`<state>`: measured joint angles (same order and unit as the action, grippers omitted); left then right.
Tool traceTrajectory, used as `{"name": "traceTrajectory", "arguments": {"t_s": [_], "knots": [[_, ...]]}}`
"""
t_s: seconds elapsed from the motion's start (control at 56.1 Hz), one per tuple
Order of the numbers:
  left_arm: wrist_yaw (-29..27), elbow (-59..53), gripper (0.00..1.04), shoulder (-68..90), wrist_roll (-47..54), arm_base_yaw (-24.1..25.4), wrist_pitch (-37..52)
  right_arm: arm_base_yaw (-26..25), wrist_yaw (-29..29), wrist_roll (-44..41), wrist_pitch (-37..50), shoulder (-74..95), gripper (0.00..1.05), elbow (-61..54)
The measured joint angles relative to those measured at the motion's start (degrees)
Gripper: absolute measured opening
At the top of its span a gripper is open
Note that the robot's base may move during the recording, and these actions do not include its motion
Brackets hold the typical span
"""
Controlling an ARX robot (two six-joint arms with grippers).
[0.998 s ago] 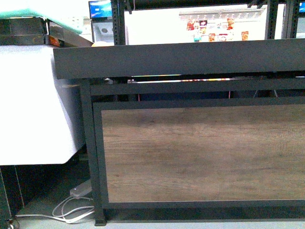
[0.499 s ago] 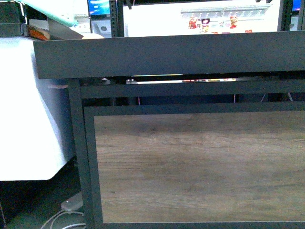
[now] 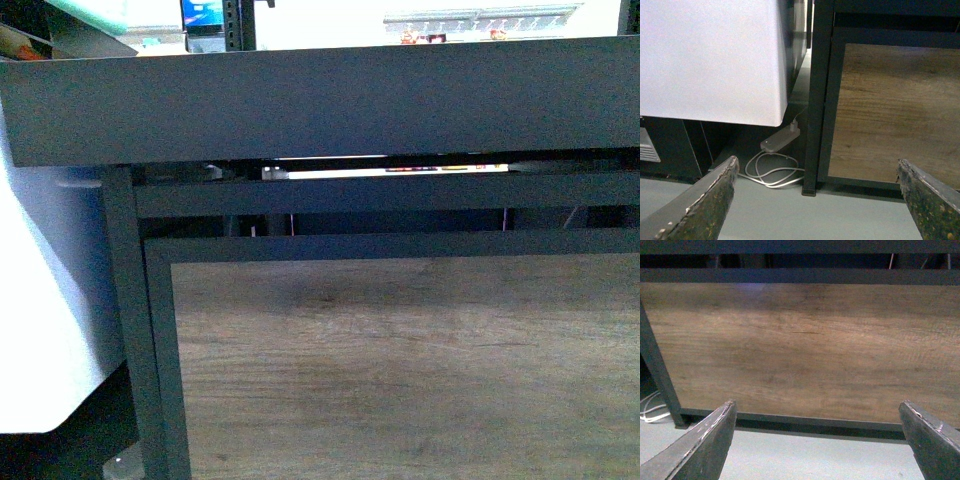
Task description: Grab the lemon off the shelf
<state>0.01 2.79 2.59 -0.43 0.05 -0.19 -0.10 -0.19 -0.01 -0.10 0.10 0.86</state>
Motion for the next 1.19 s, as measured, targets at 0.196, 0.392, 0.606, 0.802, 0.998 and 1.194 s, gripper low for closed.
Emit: {"name": "traceTrajectory", "arguments": {"t_s": [0.196,0.392,0.606,0.802,0.998,1.194], "knots": [[-0.04,0.0,0.97,0.0,0.0,0.0,0.0,0.0,0.0,0.0,0.0,0.0,0.97,0.0],[-0.04,0.0,0.97,0.0,-0.02,-0.02,0.0,0.0,0.17,0.0,0.0,0.02,0.97,0.0],[-0.04,0.0,0.97,0.0,0.0,0.0,0.0,0.0,0.17,0.0,0.0,0.0,0.97,0.0],[-0.02,0.0,0.97,0.0,0.0,-0.02,0.0,0.0,0.04,0.0,0.0,0.0,0.97,0.0],[-0.02,0.0,0.97,0.0,0.0,0.0,0.0,0.0,0.07,0.0,0.0,0.0,0.97,0.0],[0.0,0.0,0.97,0.0,0.0,0.0,0.0,0.0,0.07,0.0,0.0,0.0,0.97,0.0]]}}
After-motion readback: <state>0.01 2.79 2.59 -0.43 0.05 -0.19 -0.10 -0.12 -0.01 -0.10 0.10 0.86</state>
